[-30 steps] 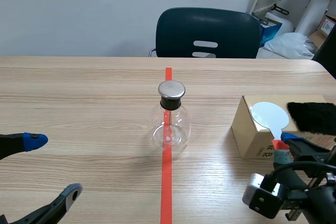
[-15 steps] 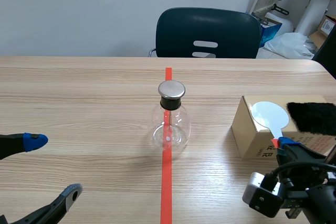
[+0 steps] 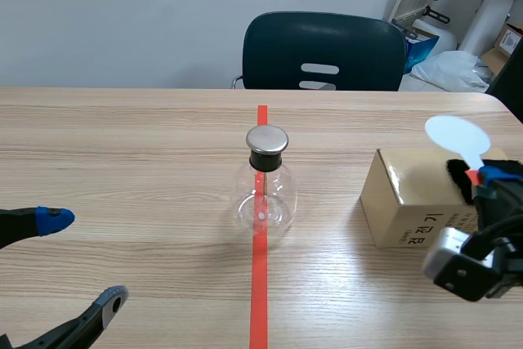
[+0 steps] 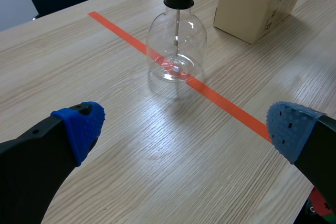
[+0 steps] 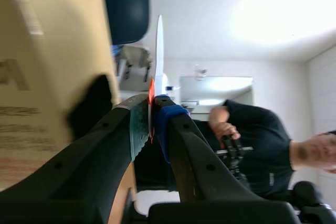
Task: Do the electroscope experiment.
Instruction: 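Pick up the white charging plate, then bring the plate to the electroscope and point at the metal foil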
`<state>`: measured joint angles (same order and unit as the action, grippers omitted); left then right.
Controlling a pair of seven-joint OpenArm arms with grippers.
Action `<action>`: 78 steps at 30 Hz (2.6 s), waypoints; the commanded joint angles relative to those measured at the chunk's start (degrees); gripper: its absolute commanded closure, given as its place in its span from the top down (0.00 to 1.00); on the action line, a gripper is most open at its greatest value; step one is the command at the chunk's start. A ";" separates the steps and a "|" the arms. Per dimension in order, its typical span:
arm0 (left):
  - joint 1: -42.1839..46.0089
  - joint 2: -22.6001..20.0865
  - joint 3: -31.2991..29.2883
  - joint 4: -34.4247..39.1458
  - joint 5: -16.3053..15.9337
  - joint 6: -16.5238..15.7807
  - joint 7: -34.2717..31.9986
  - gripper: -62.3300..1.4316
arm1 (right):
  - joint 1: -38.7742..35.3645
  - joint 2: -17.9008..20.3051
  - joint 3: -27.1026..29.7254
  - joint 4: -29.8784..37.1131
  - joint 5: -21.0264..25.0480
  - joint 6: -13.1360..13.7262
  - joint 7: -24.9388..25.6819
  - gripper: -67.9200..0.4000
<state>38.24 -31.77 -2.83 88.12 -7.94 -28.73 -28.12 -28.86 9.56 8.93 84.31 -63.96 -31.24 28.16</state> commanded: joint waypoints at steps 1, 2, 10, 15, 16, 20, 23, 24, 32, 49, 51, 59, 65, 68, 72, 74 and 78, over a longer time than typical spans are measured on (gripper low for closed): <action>0.00 -0.33 -0.35 1.05 -0.81 -0.11 -1.03 1.00 | -0.87 1.70 0.83 2.71 1.90 -0.72 -0.48 0.02; 0.00 -0.33 -0.35 1.05 -0.81 -0.11 -1.03 1.00 | -1.38 2.29 1.22 3.91 2.71 -0.72 -0.44 0.02; 0.00 -0.33 -0.35 1.05 -0.81 -0.11 -1.01 1.00 | -5.01 5.16 4.66 12.46 8.24 -0.72 -0.44 0.02; 0.00 -0.35 -0.35 1.05 -0.81 -0.11 -1.01 1.00 | -6.99 6.16 7.54 17.25 11.76 -0.70 -0.44 0.02; 0.00 -0.35 -0.37 1.05 -0.81 -0.11 -1.01 1.00 | -7.45 6.36 8.04 18.03 12.44 -0.70 -0.44 0.02; -0.02 -0.70 -0.37 1.05 -0.81 -0.11 -0.98 1.00 | -8.26 6.47 10.14 20.02 13.73 -0.70 -0.42 0.02; -0.17 -0.85 -0.37 1.05 -0.81 -0.11 -0.61 0.83 | -8.48 6.47 11.39 20.68 14.67 -0.70 -0.39 0.02; -0.37 -0.83 -0.37 0.96 -0.79 -0.15 -0.33 0.70 | -8.48 6.47 11.74 20.70 14.75 -0.70 -0.39 0.02; -8.66 -0.81 0.76 -3.52 -0.76 -4.07 3.54 0.07 | -8.44 6.47 12.92 20.70 16.87 -0.61 -0.09 0.02; -39.12 7.78 23.37 -30.14 -0.28 -2.67 3.56 0.07 | -2.10 6.45 10.75 17.62 16.63 7.76 0.68 0.02; -41.29 8.94 25.42 -32.17 -0.24 -1.11 3.56 0.07 | -0.11 6.45 9.22 15.89 16.09 7.76 1.16 0.02; -47.12 12.52 29.68 -38.49 -0.11 2.60 3.48 0.07 | 7.61 6.43 1.77 6.80 10.34 7.76 3.56 0.02; -47.95 13.20 29.92 -39.58 0.11 3.82 3.48 0.07 | 12.76 6.43 -3.82 0.33 9.01 7.72 6.03 0.02; -47.93 13.18 29.92 -39.58 0.11 3.82 3.52 0.07 | 14.60 6.34 -6.12 -1.95 8.74 7.72 7.41 0.02; -47.93 13.18 29.92 -39.58 0.11 3.82 3.52 0.07 | 15.56 6.29 -8.92 -3.87 7.98 7.74 9.16 0.02; -47.91 13.18 29.92 -39.58 0.11 3.82 3.52 0.07 | 15.56 6.27 -10.21 -4.04 7.56 7.74 9.79 0.02; -47.91 13.18 29.92 -39.58 0.11 3.82 3.52 0.07 | 15.54 6.25 -12.76 -4.04 7.54 7.74 10.43 0.02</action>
<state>-9.37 -18.57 27.24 47.22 -7.46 -25.04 -23.81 -13.89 15.07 -3.99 79.11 -57.21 -23.05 38.57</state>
